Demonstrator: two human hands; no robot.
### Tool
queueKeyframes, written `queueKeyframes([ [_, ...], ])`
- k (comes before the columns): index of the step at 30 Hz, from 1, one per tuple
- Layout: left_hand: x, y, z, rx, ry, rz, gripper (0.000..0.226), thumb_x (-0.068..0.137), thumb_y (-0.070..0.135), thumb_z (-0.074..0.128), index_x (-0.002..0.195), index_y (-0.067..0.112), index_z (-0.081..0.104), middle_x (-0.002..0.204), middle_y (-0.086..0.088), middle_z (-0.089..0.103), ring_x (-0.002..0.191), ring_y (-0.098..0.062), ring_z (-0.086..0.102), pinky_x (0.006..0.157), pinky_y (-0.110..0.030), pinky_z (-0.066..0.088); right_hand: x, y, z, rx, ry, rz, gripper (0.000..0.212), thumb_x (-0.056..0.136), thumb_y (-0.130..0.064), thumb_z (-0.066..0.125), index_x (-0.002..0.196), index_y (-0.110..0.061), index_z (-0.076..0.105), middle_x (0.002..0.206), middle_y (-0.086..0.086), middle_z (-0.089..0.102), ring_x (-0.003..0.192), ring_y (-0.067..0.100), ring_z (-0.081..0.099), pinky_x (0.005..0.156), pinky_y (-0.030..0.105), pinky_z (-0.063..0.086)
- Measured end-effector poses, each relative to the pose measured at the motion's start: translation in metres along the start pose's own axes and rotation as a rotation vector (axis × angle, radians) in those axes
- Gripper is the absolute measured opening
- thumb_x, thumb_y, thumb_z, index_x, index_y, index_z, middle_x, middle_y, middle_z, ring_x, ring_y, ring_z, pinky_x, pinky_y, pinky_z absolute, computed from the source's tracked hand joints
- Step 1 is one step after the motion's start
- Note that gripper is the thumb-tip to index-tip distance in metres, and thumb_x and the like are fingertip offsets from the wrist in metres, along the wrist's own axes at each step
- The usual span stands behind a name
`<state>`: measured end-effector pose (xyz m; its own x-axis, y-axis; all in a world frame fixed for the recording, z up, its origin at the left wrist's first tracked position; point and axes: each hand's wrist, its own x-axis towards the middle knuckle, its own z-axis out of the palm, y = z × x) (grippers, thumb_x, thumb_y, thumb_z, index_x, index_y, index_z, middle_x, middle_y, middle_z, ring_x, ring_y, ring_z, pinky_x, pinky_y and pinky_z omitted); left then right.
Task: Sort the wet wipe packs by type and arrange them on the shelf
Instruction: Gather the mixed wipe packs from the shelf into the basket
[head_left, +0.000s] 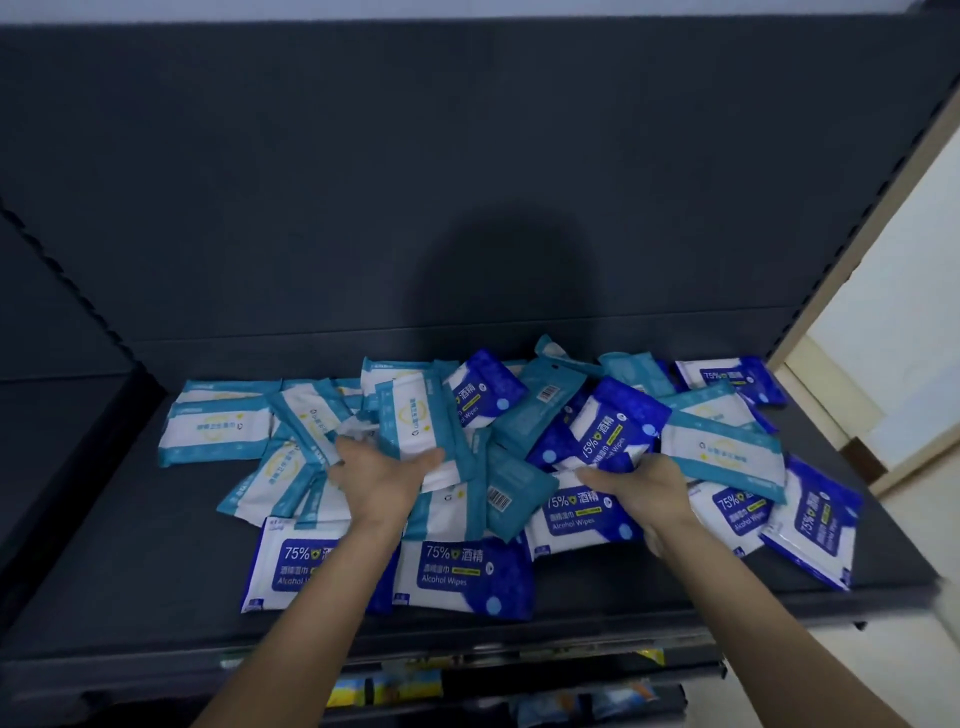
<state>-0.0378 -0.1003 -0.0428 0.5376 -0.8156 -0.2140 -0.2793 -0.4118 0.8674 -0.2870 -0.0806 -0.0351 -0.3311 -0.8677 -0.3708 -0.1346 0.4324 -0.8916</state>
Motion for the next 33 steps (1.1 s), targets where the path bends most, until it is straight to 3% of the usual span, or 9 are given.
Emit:
queueKeyframes([
  [5,-0.011,0.003,0.017,-0.186,0.095,-0.105,0.107,0.064,0.026,0.089,0.143,0.002,0.021,0.147,-0.022,0.02,0.135,-0.032,0.028,0.102,-0.033,0.037,0.006,-0.002,0.007,0.091,-0.032,-0.05,0.044,0.073,-0.006,0.081,0.103,-0.003,0.05,0.09,0.01,0.069,0.073,0.021,0.068,0.052,0.028,0.054],
  [10,-0.019,0.011,0.031,-0.255,0.172,-0.159,0.112,0.066,0.029,0.087,0.146,0.001,0.014,0.148,-0.022,0.018,0.133,-0.032,0.029,0.101,-0.037,0.038,0.013,-0.008,0.02,0.211,-0.054,0.002,0.04,0.083,-0.025,0.074,0.111,-0.007,0.051,0.102,0.011,0.069,0.086,0.025,0.07,0.074,0.042,0.059],
  [13,-0.016,0.007,0.033,-0.269,0.203,-0.172,0.107,0.062,0.031,0.089,0.141,-0.001,0.024,0.143,-0.023,0.028,0.131,-0.033,0.034,0.1,-0.039,0.04,0.009,-0.013,0.03,0.215,-0.043,0.006,0.053,0.077,-0.032,0.079,0.113,-0.009,0.048,0.101,0.006,0.068,0.088,0.021,0.068,0.071,0.038,0.058],
  [17,-0.011,0.004,0.035,-0.36,0.202,-0.198,0.083,0.058,0.031,0.091,0.12,-0.003,0.048,0.117,-0.015,0.06,0.106,-0.029,0.06,0.088,-0.04,0.053,0.005,-0.016,0.042,0.177,-0.023,-0.067,0.067,0.072,-0.026,0.083,0.121,-0.015,0.038,0.108,0.003,0.063,0.097,0.022,0.064,0.085,0.048,0.055],
  [19,-0.012,0.004,0.035,-0.38,0.19,-0.207,0.077,0.063,0.029,0.089,0.122,-0.002,0.049,0.117,-0.013,0.062,0.102,-0.028,0.062,0.087,-0.038,0.053,0.005,-0.014,0.047,0.16,-0.002,-0.091,0.067,0.073,-0.024,0.082,0.122,-0.016,0.037,0.11,0.004,0.062,0.097,0.023,0.063,0.086,0.05,0.054],
  [22,-0.019,0.009,0.037,-0.261,0.109,-0.129,0.076,0.078,0.038,0.077,0.137,0.008,0.041,0.136,-0.016,0.038,0.114,-0.031,0.051,0.094,-0.029,0.041,0.005,-0.014,0.052,0.13,0.008,-0.13,0.063,0.077,-0.023,0.078,0.122,-0.017,0.035,0.106,0.0,0.061,0.096,0.021,0.063,0.088,0.049,0.054],
  [26,-0.021,0.016,0.04,-0.112,0.025,0.037,0.068,0.087,0.041,0.065,0.143,0.015,0.037,0.135,-0.012,0.02,0.098,-0.019,0.042,0.086,-0.019,0.033,0.009,-0.018,0.056,0.164,-0.016,-0.147,0.059,0.083,-0.02,0.073,0.128,-0.016,0.035,0.11,0.003,0.061,0.096,0.021,0.062,0.088,0.046,0.054],
  [29,-0.021,0.016,0.042,-0.143,0.018,0.052,0.072,0.085,0.038,0.069,0.145,0.017,0.035,0.133,-0.008,0.018,0.098,-0.015,0.038,0.088,-0.018,0.033,0.014,-0.021,0.058,0.205,-0.031,-0.13,0.052,0.084,-0.014,0.072,0.124,-0.015,0.04,0.107,0.004,0.061,0.096,0.022,0.063,0.086,0.046,0.055],
  [33,-0.016,0.019,0.039,-0.294,0.006,-0.047,0.074,0.072,0.029,0.084,0.136,0.015,0.049,0.128,0.002,0.024,0.105,-0.016,0.048,0.1,-0.023,0.039,0.016,-0.023,0.058,0.275,-0.076,-0.084,0.042,0.085,-0.011,0.069,0.12,-0.016,0.046,0.107,0.006,0.063,0.093,0.021,0.063,0.075,0.038,0.056],
])
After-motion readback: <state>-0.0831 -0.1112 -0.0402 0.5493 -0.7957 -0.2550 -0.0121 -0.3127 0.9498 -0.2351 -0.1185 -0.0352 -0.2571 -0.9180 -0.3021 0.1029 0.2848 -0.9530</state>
